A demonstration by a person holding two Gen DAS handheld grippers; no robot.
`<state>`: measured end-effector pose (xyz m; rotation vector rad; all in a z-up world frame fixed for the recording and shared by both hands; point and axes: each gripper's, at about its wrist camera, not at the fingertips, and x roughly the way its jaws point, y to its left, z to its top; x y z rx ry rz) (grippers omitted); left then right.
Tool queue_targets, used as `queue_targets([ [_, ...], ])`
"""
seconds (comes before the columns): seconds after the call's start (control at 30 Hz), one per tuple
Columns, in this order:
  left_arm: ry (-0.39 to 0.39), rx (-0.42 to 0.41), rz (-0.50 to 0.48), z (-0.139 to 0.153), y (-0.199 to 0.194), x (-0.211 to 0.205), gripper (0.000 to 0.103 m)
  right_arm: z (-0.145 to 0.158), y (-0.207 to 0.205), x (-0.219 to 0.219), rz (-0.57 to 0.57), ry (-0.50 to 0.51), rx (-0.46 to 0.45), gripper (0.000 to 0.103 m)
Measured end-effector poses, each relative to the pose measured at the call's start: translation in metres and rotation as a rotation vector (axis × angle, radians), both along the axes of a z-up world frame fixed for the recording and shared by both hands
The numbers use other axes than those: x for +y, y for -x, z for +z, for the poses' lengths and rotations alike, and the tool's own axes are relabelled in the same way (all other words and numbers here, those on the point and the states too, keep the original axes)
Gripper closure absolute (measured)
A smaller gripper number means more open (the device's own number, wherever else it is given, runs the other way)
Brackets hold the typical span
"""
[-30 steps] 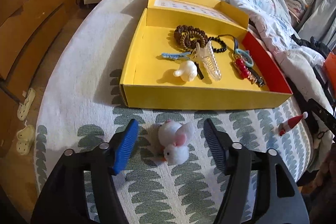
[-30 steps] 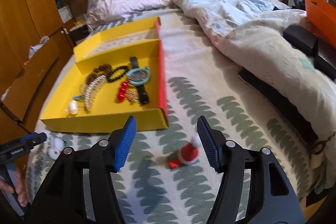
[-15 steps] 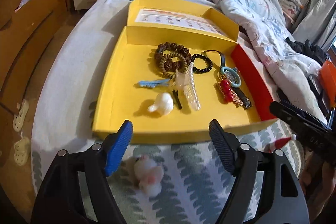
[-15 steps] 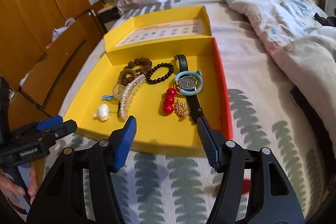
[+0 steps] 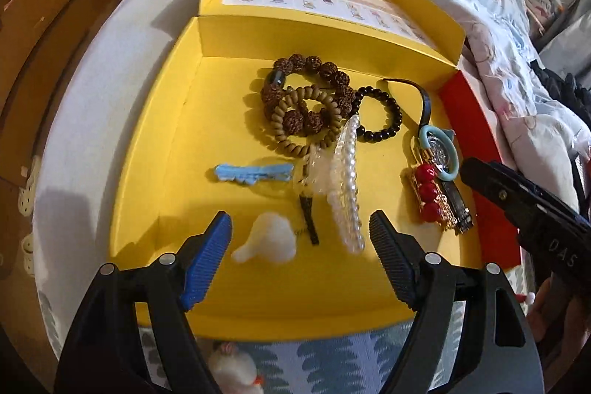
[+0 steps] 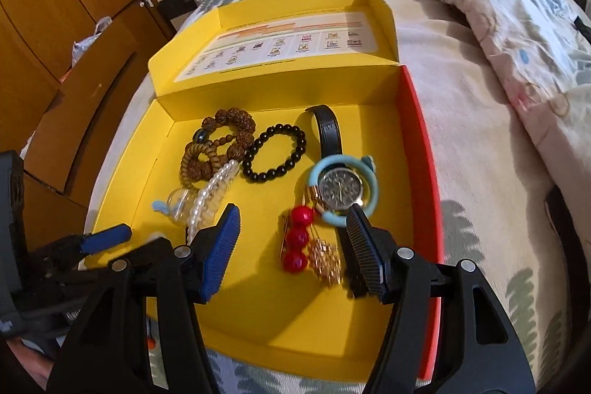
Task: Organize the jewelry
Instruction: 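Move left tool to pearl claw clip while right tool moves to blue bangle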
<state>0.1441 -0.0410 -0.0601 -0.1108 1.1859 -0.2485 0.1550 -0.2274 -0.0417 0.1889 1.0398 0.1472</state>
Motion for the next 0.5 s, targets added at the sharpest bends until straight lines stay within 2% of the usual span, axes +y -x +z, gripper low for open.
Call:
queue_targets([
  [0.13, -0.024, 0.004, -0.016, -0.005, -0.009, -0.009, 0.027, -0.007, -0.013, -0.002, -0.008, -0.049, 0.038, 0.045],
  [0.3, -0.055, 0.027, -0.020, -0.018, -0.018, -0.015, 0.027, -0.013, -0.023, 0.005, 0.009, -0.028, 0.060, 0.058],
  [0.5, -0.056, 0.035, -0.025, -0.024, -0.024, -0.021, 0.027, -0.023, -0.037, 0.009, 0.005, -0.003, 0.094, 0.060],
])
